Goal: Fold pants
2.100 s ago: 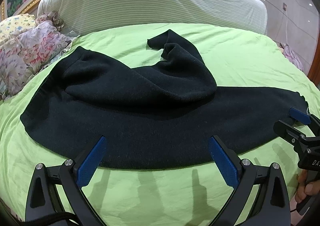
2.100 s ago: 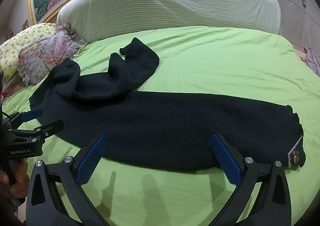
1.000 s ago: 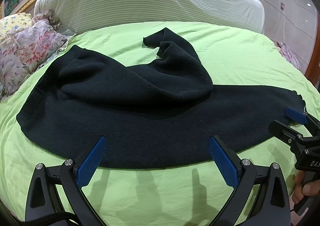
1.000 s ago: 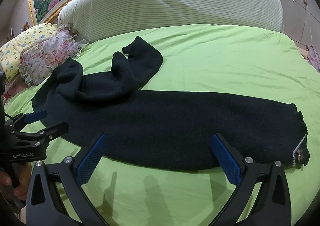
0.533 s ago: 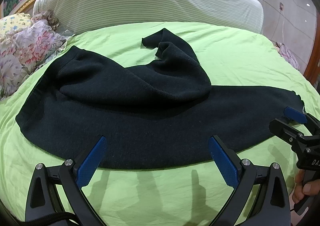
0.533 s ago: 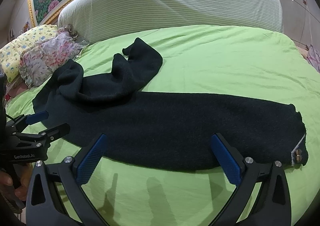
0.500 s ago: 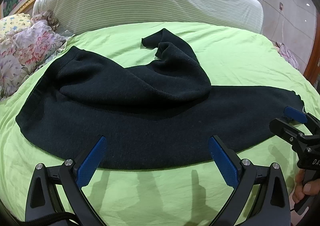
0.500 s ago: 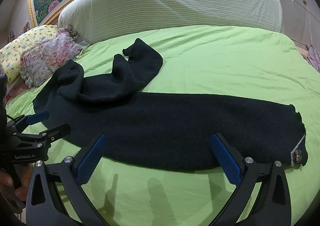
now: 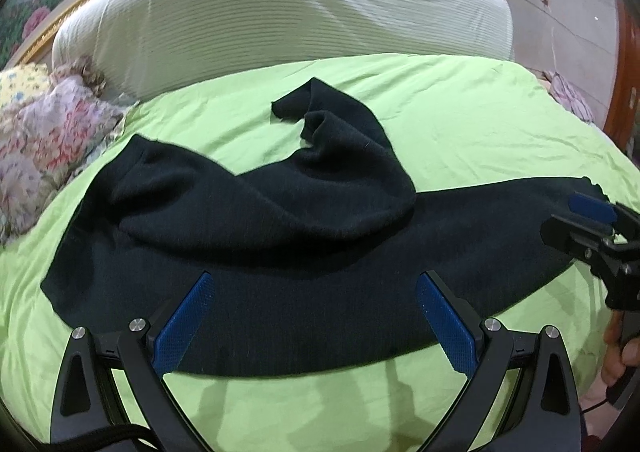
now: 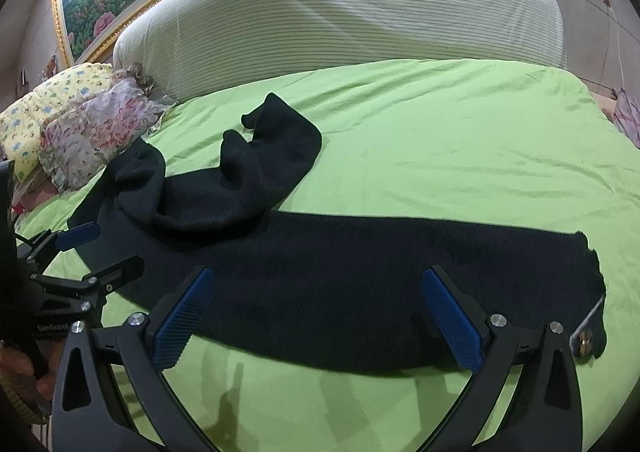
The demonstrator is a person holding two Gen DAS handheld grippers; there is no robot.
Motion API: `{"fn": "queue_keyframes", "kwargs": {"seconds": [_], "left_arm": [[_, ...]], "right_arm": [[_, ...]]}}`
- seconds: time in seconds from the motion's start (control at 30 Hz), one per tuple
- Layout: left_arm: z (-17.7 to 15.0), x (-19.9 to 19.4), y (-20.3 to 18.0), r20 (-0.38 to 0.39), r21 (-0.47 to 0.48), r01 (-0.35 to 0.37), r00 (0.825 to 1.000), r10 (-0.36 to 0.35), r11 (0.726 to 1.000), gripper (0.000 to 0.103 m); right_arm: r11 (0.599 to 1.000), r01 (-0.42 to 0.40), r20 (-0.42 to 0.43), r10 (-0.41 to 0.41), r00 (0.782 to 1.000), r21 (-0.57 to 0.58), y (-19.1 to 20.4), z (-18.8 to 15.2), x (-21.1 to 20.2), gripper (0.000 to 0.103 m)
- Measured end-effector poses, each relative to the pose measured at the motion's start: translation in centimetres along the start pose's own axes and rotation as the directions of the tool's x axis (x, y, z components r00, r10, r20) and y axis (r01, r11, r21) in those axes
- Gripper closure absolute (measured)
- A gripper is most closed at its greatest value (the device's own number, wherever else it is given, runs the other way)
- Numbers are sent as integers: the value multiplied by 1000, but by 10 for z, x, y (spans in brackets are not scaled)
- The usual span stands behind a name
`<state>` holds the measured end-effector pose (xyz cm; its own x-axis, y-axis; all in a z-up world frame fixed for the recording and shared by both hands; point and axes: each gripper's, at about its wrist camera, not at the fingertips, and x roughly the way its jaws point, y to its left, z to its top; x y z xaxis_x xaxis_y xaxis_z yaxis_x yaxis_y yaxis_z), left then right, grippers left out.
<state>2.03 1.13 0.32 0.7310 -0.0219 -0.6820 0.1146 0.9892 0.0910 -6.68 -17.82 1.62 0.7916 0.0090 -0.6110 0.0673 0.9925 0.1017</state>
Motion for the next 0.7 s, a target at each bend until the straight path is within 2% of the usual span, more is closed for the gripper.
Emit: {"fn": "queue_keyframes", "kwargs": {"seconds": [0.23,0.37,0.57,0.7], "left_arm": [[19,10,-10,-2,79,-3,1000,3,997,2],[30,25,-21,-18,169,-21,1000,25,985,2],[42,49,-36,-52,302,17,999,-2,953,2],[44,65,-39,-84,336,49,996,-21,941,2]], "right_arm": [[999,-39,-12,40,999,24,-11,30,14,0],[992,-111,-52,115,992,61,-17,58,37,0],[959,-247,-153,266,952,136,-22,101,95,0],[917,-339,-203,381,902,212,-27,121,137,3]]}}
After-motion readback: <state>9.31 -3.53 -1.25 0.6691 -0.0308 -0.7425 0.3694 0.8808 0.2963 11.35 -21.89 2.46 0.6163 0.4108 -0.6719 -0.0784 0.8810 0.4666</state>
